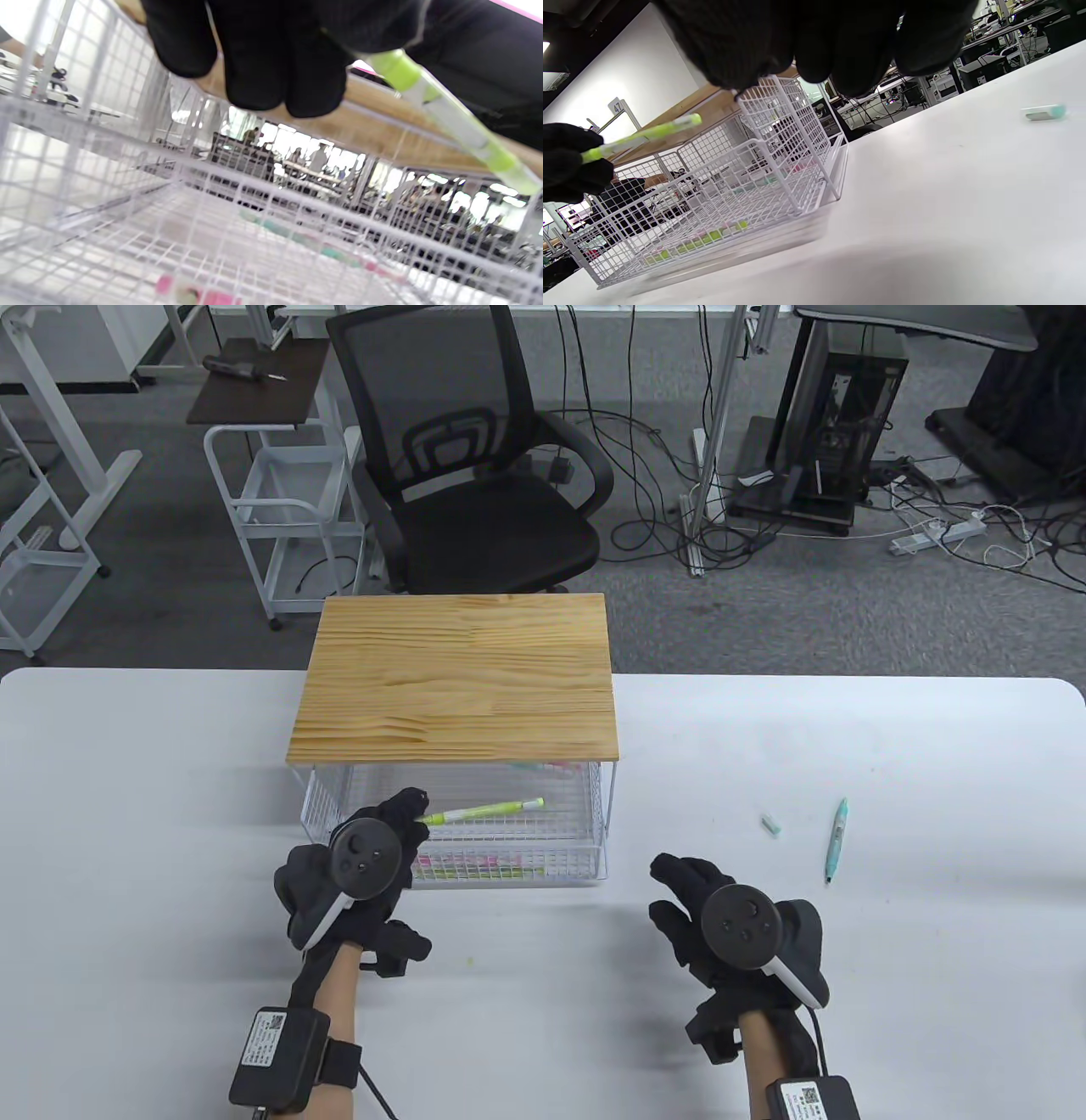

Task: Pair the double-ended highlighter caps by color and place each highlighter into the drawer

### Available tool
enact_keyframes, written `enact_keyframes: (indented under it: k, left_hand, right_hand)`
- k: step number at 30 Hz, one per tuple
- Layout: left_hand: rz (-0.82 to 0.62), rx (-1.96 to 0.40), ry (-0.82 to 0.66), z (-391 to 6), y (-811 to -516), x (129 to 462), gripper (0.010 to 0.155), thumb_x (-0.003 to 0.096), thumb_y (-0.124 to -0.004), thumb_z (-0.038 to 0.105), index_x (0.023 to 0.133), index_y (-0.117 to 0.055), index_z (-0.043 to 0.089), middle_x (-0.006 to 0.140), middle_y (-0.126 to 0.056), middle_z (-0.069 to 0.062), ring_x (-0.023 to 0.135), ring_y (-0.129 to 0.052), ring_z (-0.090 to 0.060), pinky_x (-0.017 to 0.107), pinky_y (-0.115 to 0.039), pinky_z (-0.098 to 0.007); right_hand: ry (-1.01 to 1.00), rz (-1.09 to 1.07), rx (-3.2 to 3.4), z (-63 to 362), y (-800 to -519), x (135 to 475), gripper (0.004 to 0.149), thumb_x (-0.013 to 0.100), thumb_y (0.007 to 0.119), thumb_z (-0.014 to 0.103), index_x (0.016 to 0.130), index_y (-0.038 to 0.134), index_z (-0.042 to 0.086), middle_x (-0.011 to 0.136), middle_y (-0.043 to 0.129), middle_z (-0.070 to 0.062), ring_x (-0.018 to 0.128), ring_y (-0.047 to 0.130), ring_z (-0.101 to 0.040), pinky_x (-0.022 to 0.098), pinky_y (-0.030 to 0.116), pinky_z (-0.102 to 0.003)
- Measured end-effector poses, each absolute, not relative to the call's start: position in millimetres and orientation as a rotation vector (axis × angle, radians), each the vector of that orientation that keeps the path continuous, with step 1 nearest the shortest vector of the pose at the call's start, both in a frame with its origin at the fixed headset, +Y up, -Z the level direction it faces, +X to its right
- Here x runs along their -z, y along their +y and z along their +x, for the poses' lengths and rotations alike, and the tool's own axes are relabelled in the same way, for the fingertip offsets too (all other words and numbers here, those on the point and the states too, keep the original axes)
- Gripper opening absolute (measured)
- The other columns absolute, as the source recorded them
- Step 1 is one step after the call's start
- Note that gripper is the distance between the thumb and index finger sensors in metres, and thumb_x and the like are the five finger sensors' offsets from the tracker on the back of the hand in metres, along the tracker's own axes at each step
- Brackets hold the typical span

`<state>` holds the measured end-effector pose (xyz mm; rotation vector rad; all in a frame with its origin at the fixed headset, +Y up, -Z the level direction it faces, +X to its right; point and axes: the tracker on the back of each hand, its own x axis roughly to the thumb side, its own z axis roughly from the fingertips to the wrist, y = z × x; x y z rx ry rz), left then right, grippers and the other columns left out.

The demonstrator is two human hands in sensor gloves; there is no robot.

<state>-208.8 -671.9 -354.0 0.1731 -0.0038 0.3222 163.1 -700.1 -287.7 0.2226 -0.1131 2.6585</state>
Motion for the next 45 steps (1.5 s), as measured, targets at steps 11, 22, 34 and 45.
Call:
enact_keyframes:
  k: [11,22,34,45]
  left_hand:
    - [-0.118,-0.001,0.125,-174,-701,398,0.051,0.0479,-0.067,0.040,0.099,-0.065,0.042,0.095,-0.097,0.009,0.095,-0.089,-0.020,0.078,-0.066,-0.058]
    - [0.022,-0.015,0.089,-186,-668,354,0.066,0.0530,-0.059,0.048,0.112,-0.032,0.037,0.126,-0.050,-0.003,0.115,-0.057,-0.032,0.086,-0.046,-0.056]
    - [0.117,-0.191,-0.029,-206,-664,303,0.065,0.0537,-0.062,0.053,0.113,-0.041,0.037,0.124,-0.059,-0.003,0.115,-0.059,-0.032,0.085,-0.050,-0.060]
    - [0.127,-0.261,-0.077,-208,-659,305,0.064,0.0536,-0.063,0.053,0.113,-0.043,0.038,0.123,-0.060,-0.002,0.115,-0.060,-0.031,0.085,-0.050,-0.060]
  right_hand:
    - [-0.136,0.221,-2.635,165,-699,288,0.057,0.053,0.077,0.038,0.106,0.061,0.023,0.107,0.069,-0.012,0.091,0.081,-0.035,0.069,0.072,-0.056]
    - [-0.146,0.234,-2.657,166,-693,286,0.053,0.055,0.073,0.035,0.105,0.063,0.024,0.108,0.068,-0.012,0.094,0.080,-0.036,0.071,0.070,-0.056]
    - [-0.106,0.176,-2.734,164,-690,289,0.057,0.056,0.073,0.038,0.108,0.059,0.020,0.114,0.063,-0.017,0.102,0.071,-0.044,0.073,0.066,-0.057]
    - [0.026,-0.244,-2.864,206,-701,329,0.069,0.055,0.075,0.040,0.113,0.048,0.015,0.117,0.054,-0.023,0.104,0.062,-0.050,0.074,0.061,-0.062]
